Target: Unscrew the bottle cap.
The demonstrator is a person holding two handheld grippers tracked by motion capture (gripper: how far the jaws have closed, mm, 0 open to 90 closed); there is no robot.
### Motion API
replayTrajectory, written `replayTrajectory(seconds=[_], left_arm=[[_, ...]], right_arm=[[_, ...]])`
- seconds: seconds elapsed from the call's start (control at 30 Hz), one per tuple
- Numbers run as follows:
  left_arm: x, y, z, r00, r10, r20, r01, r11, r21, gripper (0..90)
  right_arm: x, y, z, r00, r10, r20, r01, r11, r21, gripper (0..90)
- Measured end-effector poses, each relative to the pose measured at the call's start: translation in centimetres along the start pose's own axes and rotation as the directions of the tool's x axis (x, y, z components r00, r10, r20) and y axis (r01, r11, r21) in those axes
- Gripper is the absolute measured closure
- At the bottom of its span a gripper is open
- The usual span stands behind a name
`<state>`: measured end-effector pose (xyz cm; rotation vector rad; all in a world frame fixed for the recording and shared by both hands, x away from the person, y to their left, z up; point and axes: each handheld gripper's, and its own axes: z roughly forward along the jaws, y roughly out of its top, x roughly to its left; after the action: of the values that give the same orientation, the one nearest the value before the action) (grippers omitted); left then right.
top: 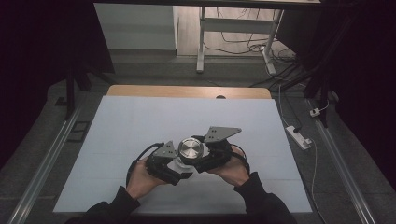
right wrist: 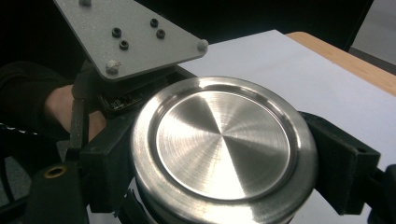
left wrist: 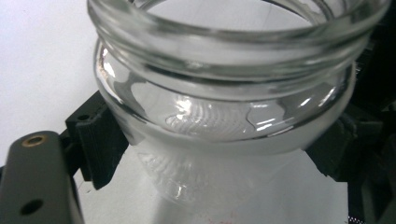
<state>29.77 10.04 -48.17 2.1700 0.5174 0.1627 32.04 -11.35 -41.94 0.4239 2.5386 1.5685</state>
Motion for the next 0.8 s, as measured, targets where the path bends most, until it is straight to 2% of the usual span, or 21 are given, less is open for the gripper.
replayTrajectory(seconds=[0.3, 0.8], left_arm=[[0.5, -0.2, -0.3, 0.9995, -0.012, -0.028, 0.012, 0.9999, -0.006, 16.0], [1.6, -0.7, -1.4, 0.9964, -0.039, -0.076, 0.038, 0.9991, -0.017, 16.0]], right_arm=[[-0.2, 0.0, -0.6, 0.9997, -0.003, 0.024, 0.003, 1.0000, -0.008, 18.6], [-0.7, -1.0, -0.9, 0.9982, 0.008, 0.060, -0.008, 0.9999, 0.010, 18.6]])
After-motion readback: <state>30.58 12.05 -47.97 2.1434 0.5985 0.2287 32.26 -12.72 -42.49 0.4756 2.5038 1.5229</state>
